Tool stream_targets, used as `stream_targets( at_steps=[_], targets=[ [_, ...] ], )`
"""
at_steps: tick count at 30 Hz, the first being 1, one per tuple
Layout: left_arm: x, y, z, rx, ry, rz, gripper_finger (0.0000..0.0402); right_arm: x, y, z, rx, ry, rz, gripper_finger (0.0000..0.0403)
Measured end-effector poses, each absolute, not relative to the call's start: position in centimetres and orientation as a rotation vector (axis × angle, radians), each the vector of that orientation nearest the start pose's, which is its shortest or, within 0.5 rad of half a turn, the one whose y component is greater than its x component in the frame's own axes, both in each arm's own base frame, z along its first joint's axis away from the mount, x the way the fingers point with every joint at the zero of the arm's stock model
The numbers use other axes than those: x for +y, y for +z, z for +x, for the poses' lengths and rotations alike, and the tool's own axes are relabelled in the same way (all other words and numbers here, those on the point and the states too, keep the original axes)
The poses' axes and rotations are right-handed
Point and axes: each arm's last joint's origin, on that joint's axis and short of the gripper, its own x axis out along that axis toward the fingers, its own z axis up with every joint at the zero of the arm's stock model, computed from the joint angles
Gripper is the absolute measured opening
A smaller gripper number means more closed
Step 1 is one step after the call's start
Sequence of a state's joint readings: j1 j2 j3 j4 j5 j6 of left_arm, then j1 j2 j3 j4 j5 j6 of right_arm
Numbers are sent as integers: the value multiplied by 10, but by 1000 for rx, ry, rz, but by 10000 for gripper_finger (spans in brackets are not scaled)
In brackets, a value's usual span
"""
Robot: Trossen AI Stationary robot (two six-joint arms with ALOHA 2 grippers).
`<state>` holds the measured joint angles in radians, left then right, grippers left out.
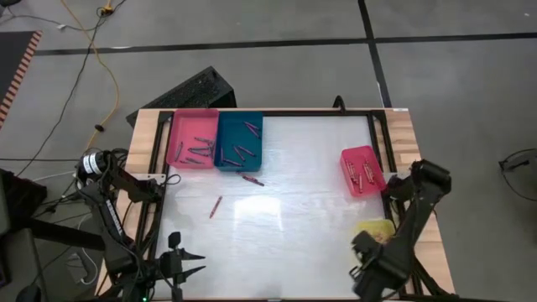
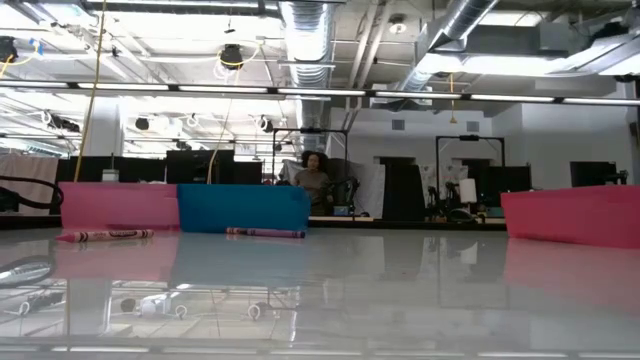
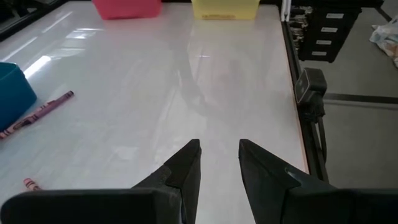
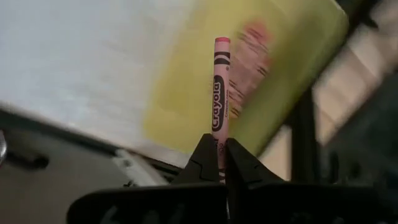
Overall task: Sort crayons
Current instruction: Put the pink crayon into the yellow bin, then put the purple crayon into the blue bin
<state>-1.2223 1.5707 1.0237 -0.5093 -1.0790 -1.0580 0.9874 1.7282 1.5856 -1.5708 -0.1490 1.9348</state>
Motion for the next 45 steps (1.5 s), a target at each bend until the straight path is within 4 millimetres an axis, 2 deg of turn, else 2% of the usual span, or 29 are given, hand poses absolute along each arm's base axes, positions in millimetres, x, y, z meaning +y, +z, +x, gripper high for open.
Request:
stream_targets(
  at_steps=[5,9,17,25,29,38,42,45],
  targets=[
    [-274,220,127,421,102,-73,100,247,279,135,1601,-1106,729,5],
    [-274,220,127,420,102,-72,100,247,271,129,1566,-1190,737,5],
    [-273,221,127,414,107,-70,100,249,251,149,1545,-1279,706,5],
    [-273,221,127,416,106,-70,100,254,219,168,1558,-1315,583,5],
    [-273,220,127,417,104,-71,100,253,210,175,1578,-1321,549,13],
    [-273,220,127,419,104,-71,100,250,210,179,1580,-1324,554,82],
    [-274,220,127,419,103,-71,100,249,212,180,1597,-1298,545,92],
    [-274,220,127,418,103,-72,100,246,224,188,1623,-1229,578,92]
  ],
)
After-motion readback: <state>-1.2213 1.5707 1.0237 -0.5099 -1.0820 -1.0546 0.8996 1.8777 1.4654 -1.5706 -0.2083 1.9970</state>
